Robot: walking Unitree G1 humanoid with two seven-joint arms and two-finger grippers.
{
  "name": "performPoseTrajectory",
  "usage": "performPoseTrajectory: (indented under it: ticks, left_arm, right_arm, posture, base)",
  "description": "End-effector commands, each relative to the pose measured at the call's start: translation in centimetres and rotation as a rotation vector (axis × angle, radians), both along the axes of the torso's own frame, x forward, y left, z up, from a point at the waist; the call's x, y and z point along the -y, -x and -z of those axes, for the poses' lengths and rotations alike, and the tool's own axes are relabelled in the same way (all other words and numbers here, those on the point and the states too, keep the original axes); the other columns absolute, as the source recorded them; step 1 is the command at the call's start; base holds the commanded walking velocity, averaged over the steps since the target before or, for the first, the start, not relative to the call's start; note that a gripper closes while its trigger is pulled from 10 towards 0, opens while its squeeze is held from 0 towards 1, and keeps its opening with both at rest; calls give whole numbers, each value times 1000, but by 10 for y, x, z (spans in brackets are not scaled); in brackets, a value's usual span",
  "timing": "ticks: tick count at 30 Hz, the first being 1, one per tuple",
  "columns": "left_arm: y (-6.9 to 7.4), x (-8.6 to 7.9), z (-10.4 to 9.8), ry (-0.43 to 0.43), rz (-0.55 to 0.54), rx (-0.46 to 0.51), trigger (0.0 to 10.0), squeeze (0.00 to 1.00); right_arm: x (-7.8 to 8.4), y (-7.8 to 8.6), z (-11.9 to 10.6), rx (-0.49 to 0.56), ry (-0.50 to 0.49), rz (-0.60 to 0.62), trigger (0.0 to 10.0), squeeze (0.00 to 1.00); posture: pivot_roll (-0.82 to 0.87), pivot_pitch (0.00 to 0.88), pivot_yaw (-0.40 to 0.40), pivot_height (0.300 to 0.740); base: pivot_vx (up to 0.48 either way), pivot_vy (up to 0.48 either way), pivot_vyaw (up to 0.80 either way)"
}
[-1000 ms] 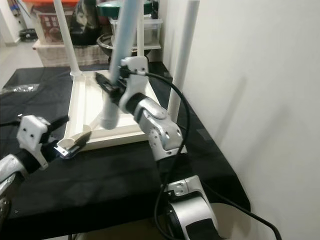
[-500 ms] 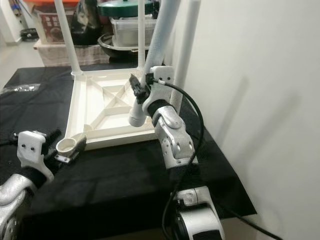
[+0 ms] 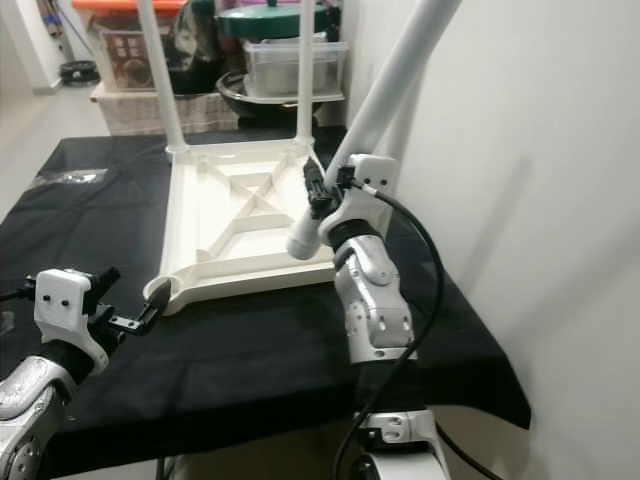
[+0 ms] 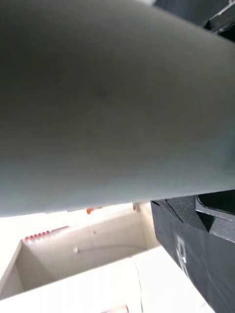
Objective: Building children table
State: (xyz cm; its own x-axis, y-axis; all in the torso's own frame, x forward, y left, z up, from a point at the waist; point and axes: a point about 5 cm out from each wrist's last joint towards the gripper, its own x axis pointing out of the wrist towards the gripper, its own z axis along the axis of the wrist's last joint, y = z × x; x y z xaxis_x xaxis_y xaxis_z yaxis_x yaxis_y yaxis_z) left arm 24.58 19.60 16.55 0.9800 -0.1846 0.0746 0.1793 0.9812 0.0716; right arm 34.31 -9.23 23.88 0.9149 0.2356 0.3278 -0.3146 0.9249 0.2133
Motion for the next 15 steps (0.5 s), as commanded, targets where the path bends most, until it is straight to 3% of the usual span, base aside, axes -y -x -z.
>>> performPoseTrajectory:
  ticks: [1,5,15]
  left_arm:
    - [1,7,1,1,19,-6,10000,0]
    - [0,8,-2,-4,17,5,10000,0]
    - [-1,8,-8,2,-19,38,10000,0]
  right_arm:
    - [3,3,-1,18,5,19,10000,0]
    - [0,4,3,9,3,8,10000,0]
    - [-5,3,5,-6,4,-21,10000,0]
  posture:
    - [12,0,-19,740]
    - [26,0,-28,740]
    - [42,0,-32,740]
  base:
    - [0,375,0]
    - [0,347,0]
    - [0,0,0]
